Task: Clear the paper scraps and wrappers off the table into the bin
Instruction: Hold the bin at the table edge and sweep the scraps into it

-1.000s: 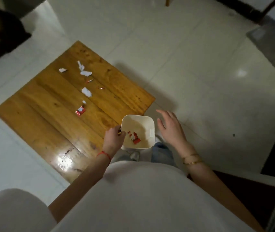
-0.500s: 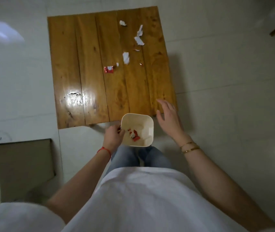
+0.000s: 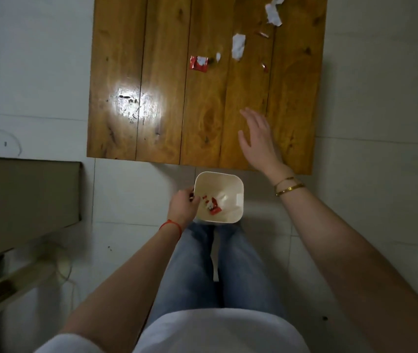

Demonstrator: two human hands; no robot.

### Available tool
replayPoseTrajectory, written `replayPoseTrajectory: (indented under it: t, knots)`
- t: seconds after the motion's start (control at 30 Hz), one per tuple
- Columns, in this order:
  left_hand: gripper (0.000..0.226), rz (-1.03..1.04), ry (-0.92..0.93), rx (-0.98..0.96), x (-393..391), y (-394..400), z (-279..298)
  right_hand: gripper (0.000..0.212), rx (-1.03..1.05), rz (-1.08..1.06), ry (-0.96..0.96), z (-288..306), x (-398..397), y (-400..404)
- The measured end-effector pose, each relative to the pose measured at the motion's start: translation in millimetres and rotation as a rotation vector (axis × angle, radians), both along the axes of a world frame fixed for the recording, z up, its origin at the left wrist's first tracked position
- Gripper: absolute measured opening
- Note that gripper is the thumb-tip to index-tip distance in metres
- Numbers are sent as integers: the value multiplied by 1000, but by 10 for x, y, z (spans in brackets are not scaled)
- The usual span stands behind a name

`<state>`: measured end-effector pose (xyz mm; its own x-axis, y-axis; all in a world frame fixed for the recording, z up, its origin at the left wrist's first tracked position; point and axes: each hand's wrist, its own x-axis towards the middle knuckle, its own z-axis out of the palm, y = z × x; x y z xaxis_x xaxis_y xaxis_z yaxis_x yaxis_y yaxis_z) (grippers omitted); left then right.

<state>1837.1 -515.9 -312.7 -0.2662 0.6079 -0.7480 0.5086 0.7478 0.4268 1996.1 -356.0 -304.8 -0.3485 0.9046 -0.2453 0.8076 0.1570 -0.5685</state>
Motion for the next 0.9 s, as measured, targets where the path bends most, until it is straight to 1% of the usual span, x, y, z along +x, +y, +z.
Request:
replayPoseTrajectory:
  t: [0.2,0.3,0.43,0.53,0.7,0.83,0.9]
  knots:
    - [25,82,-10,-27,-63,-14,-508,48,42,101,-27,-512,-283,437]
    - [23,100,-10,-5,-86,-17,-739,49,71,141,-47,-743,-409,690]
    - [24,125,-40,11,-104,0,-1005,55,75,211,-128,-948,-593,1060]
    - [27,146,-53,31,-107,44,-1113,60,98,291,-180,-1023,-745,1340]
    - [29,207,-83,56,-114,99,-1175,58,100,346,-205,-1109,-1038,1692]
    - [28,236,-90,51,-134,101,-1208,56,50,384,-263,-1202,-1156,1729]
    - [29,238,-94,49,-141,107,-1199,56,77,426,-273,-1227,-1121,1659]
